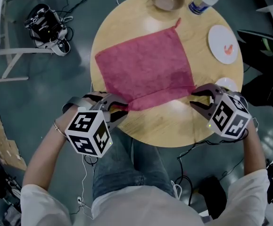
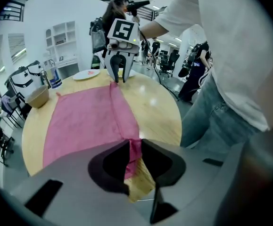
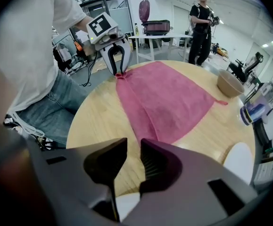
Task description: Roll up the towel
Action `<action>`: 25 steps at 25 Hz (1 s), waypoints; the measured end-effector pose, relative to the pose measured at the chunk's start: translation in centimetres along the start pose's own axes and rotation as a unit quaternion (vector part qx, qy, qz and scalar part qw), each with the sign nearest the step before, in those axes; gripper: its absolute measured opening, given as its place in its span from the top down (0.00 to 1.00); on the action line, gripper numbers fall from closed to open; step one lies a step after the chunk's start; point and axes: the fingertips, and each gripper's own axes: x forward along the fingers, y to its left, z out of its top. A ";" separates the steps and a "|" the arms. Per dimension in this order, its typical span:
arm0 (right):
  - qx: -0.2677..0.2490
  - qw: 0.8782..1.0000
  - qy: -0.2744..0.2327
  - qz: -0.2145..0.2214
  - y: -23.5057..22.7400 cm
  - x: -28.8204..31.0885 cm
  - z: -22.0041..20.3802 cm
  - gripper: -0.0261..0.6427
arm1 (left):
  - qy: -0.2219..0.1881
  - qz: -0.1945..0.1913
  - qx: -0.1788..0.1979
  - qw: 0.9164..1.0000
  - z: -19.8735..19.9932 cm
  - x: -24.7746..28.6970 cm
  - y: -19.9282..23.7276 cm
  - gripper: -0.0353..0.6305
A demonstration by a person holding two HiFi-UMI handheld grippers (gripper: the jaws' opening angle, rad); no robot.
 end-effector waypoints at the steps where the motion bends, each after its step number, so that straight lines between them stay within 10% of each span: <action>1: 0.001 1.000 -0.002 0.000 0.0 0.1 0.0 0.82 | -0.002 -0.002 -0.007 1.000 -0.1 0.0 -0.1 0.83; 13: 0.006 1.000 -0.011 0.009 0.2 0.5 0.5 0.83 | -0.078 -0.008 -0.189 0.979 0.0 -1.3 -2.0 0.90; 25: 0.004 1.000 -0.005 0.018 -0.1 1.2 0.7 0.83 | -0.152 -0.033 -0.405 0.901 0.7 -1.1 -3.5 0.90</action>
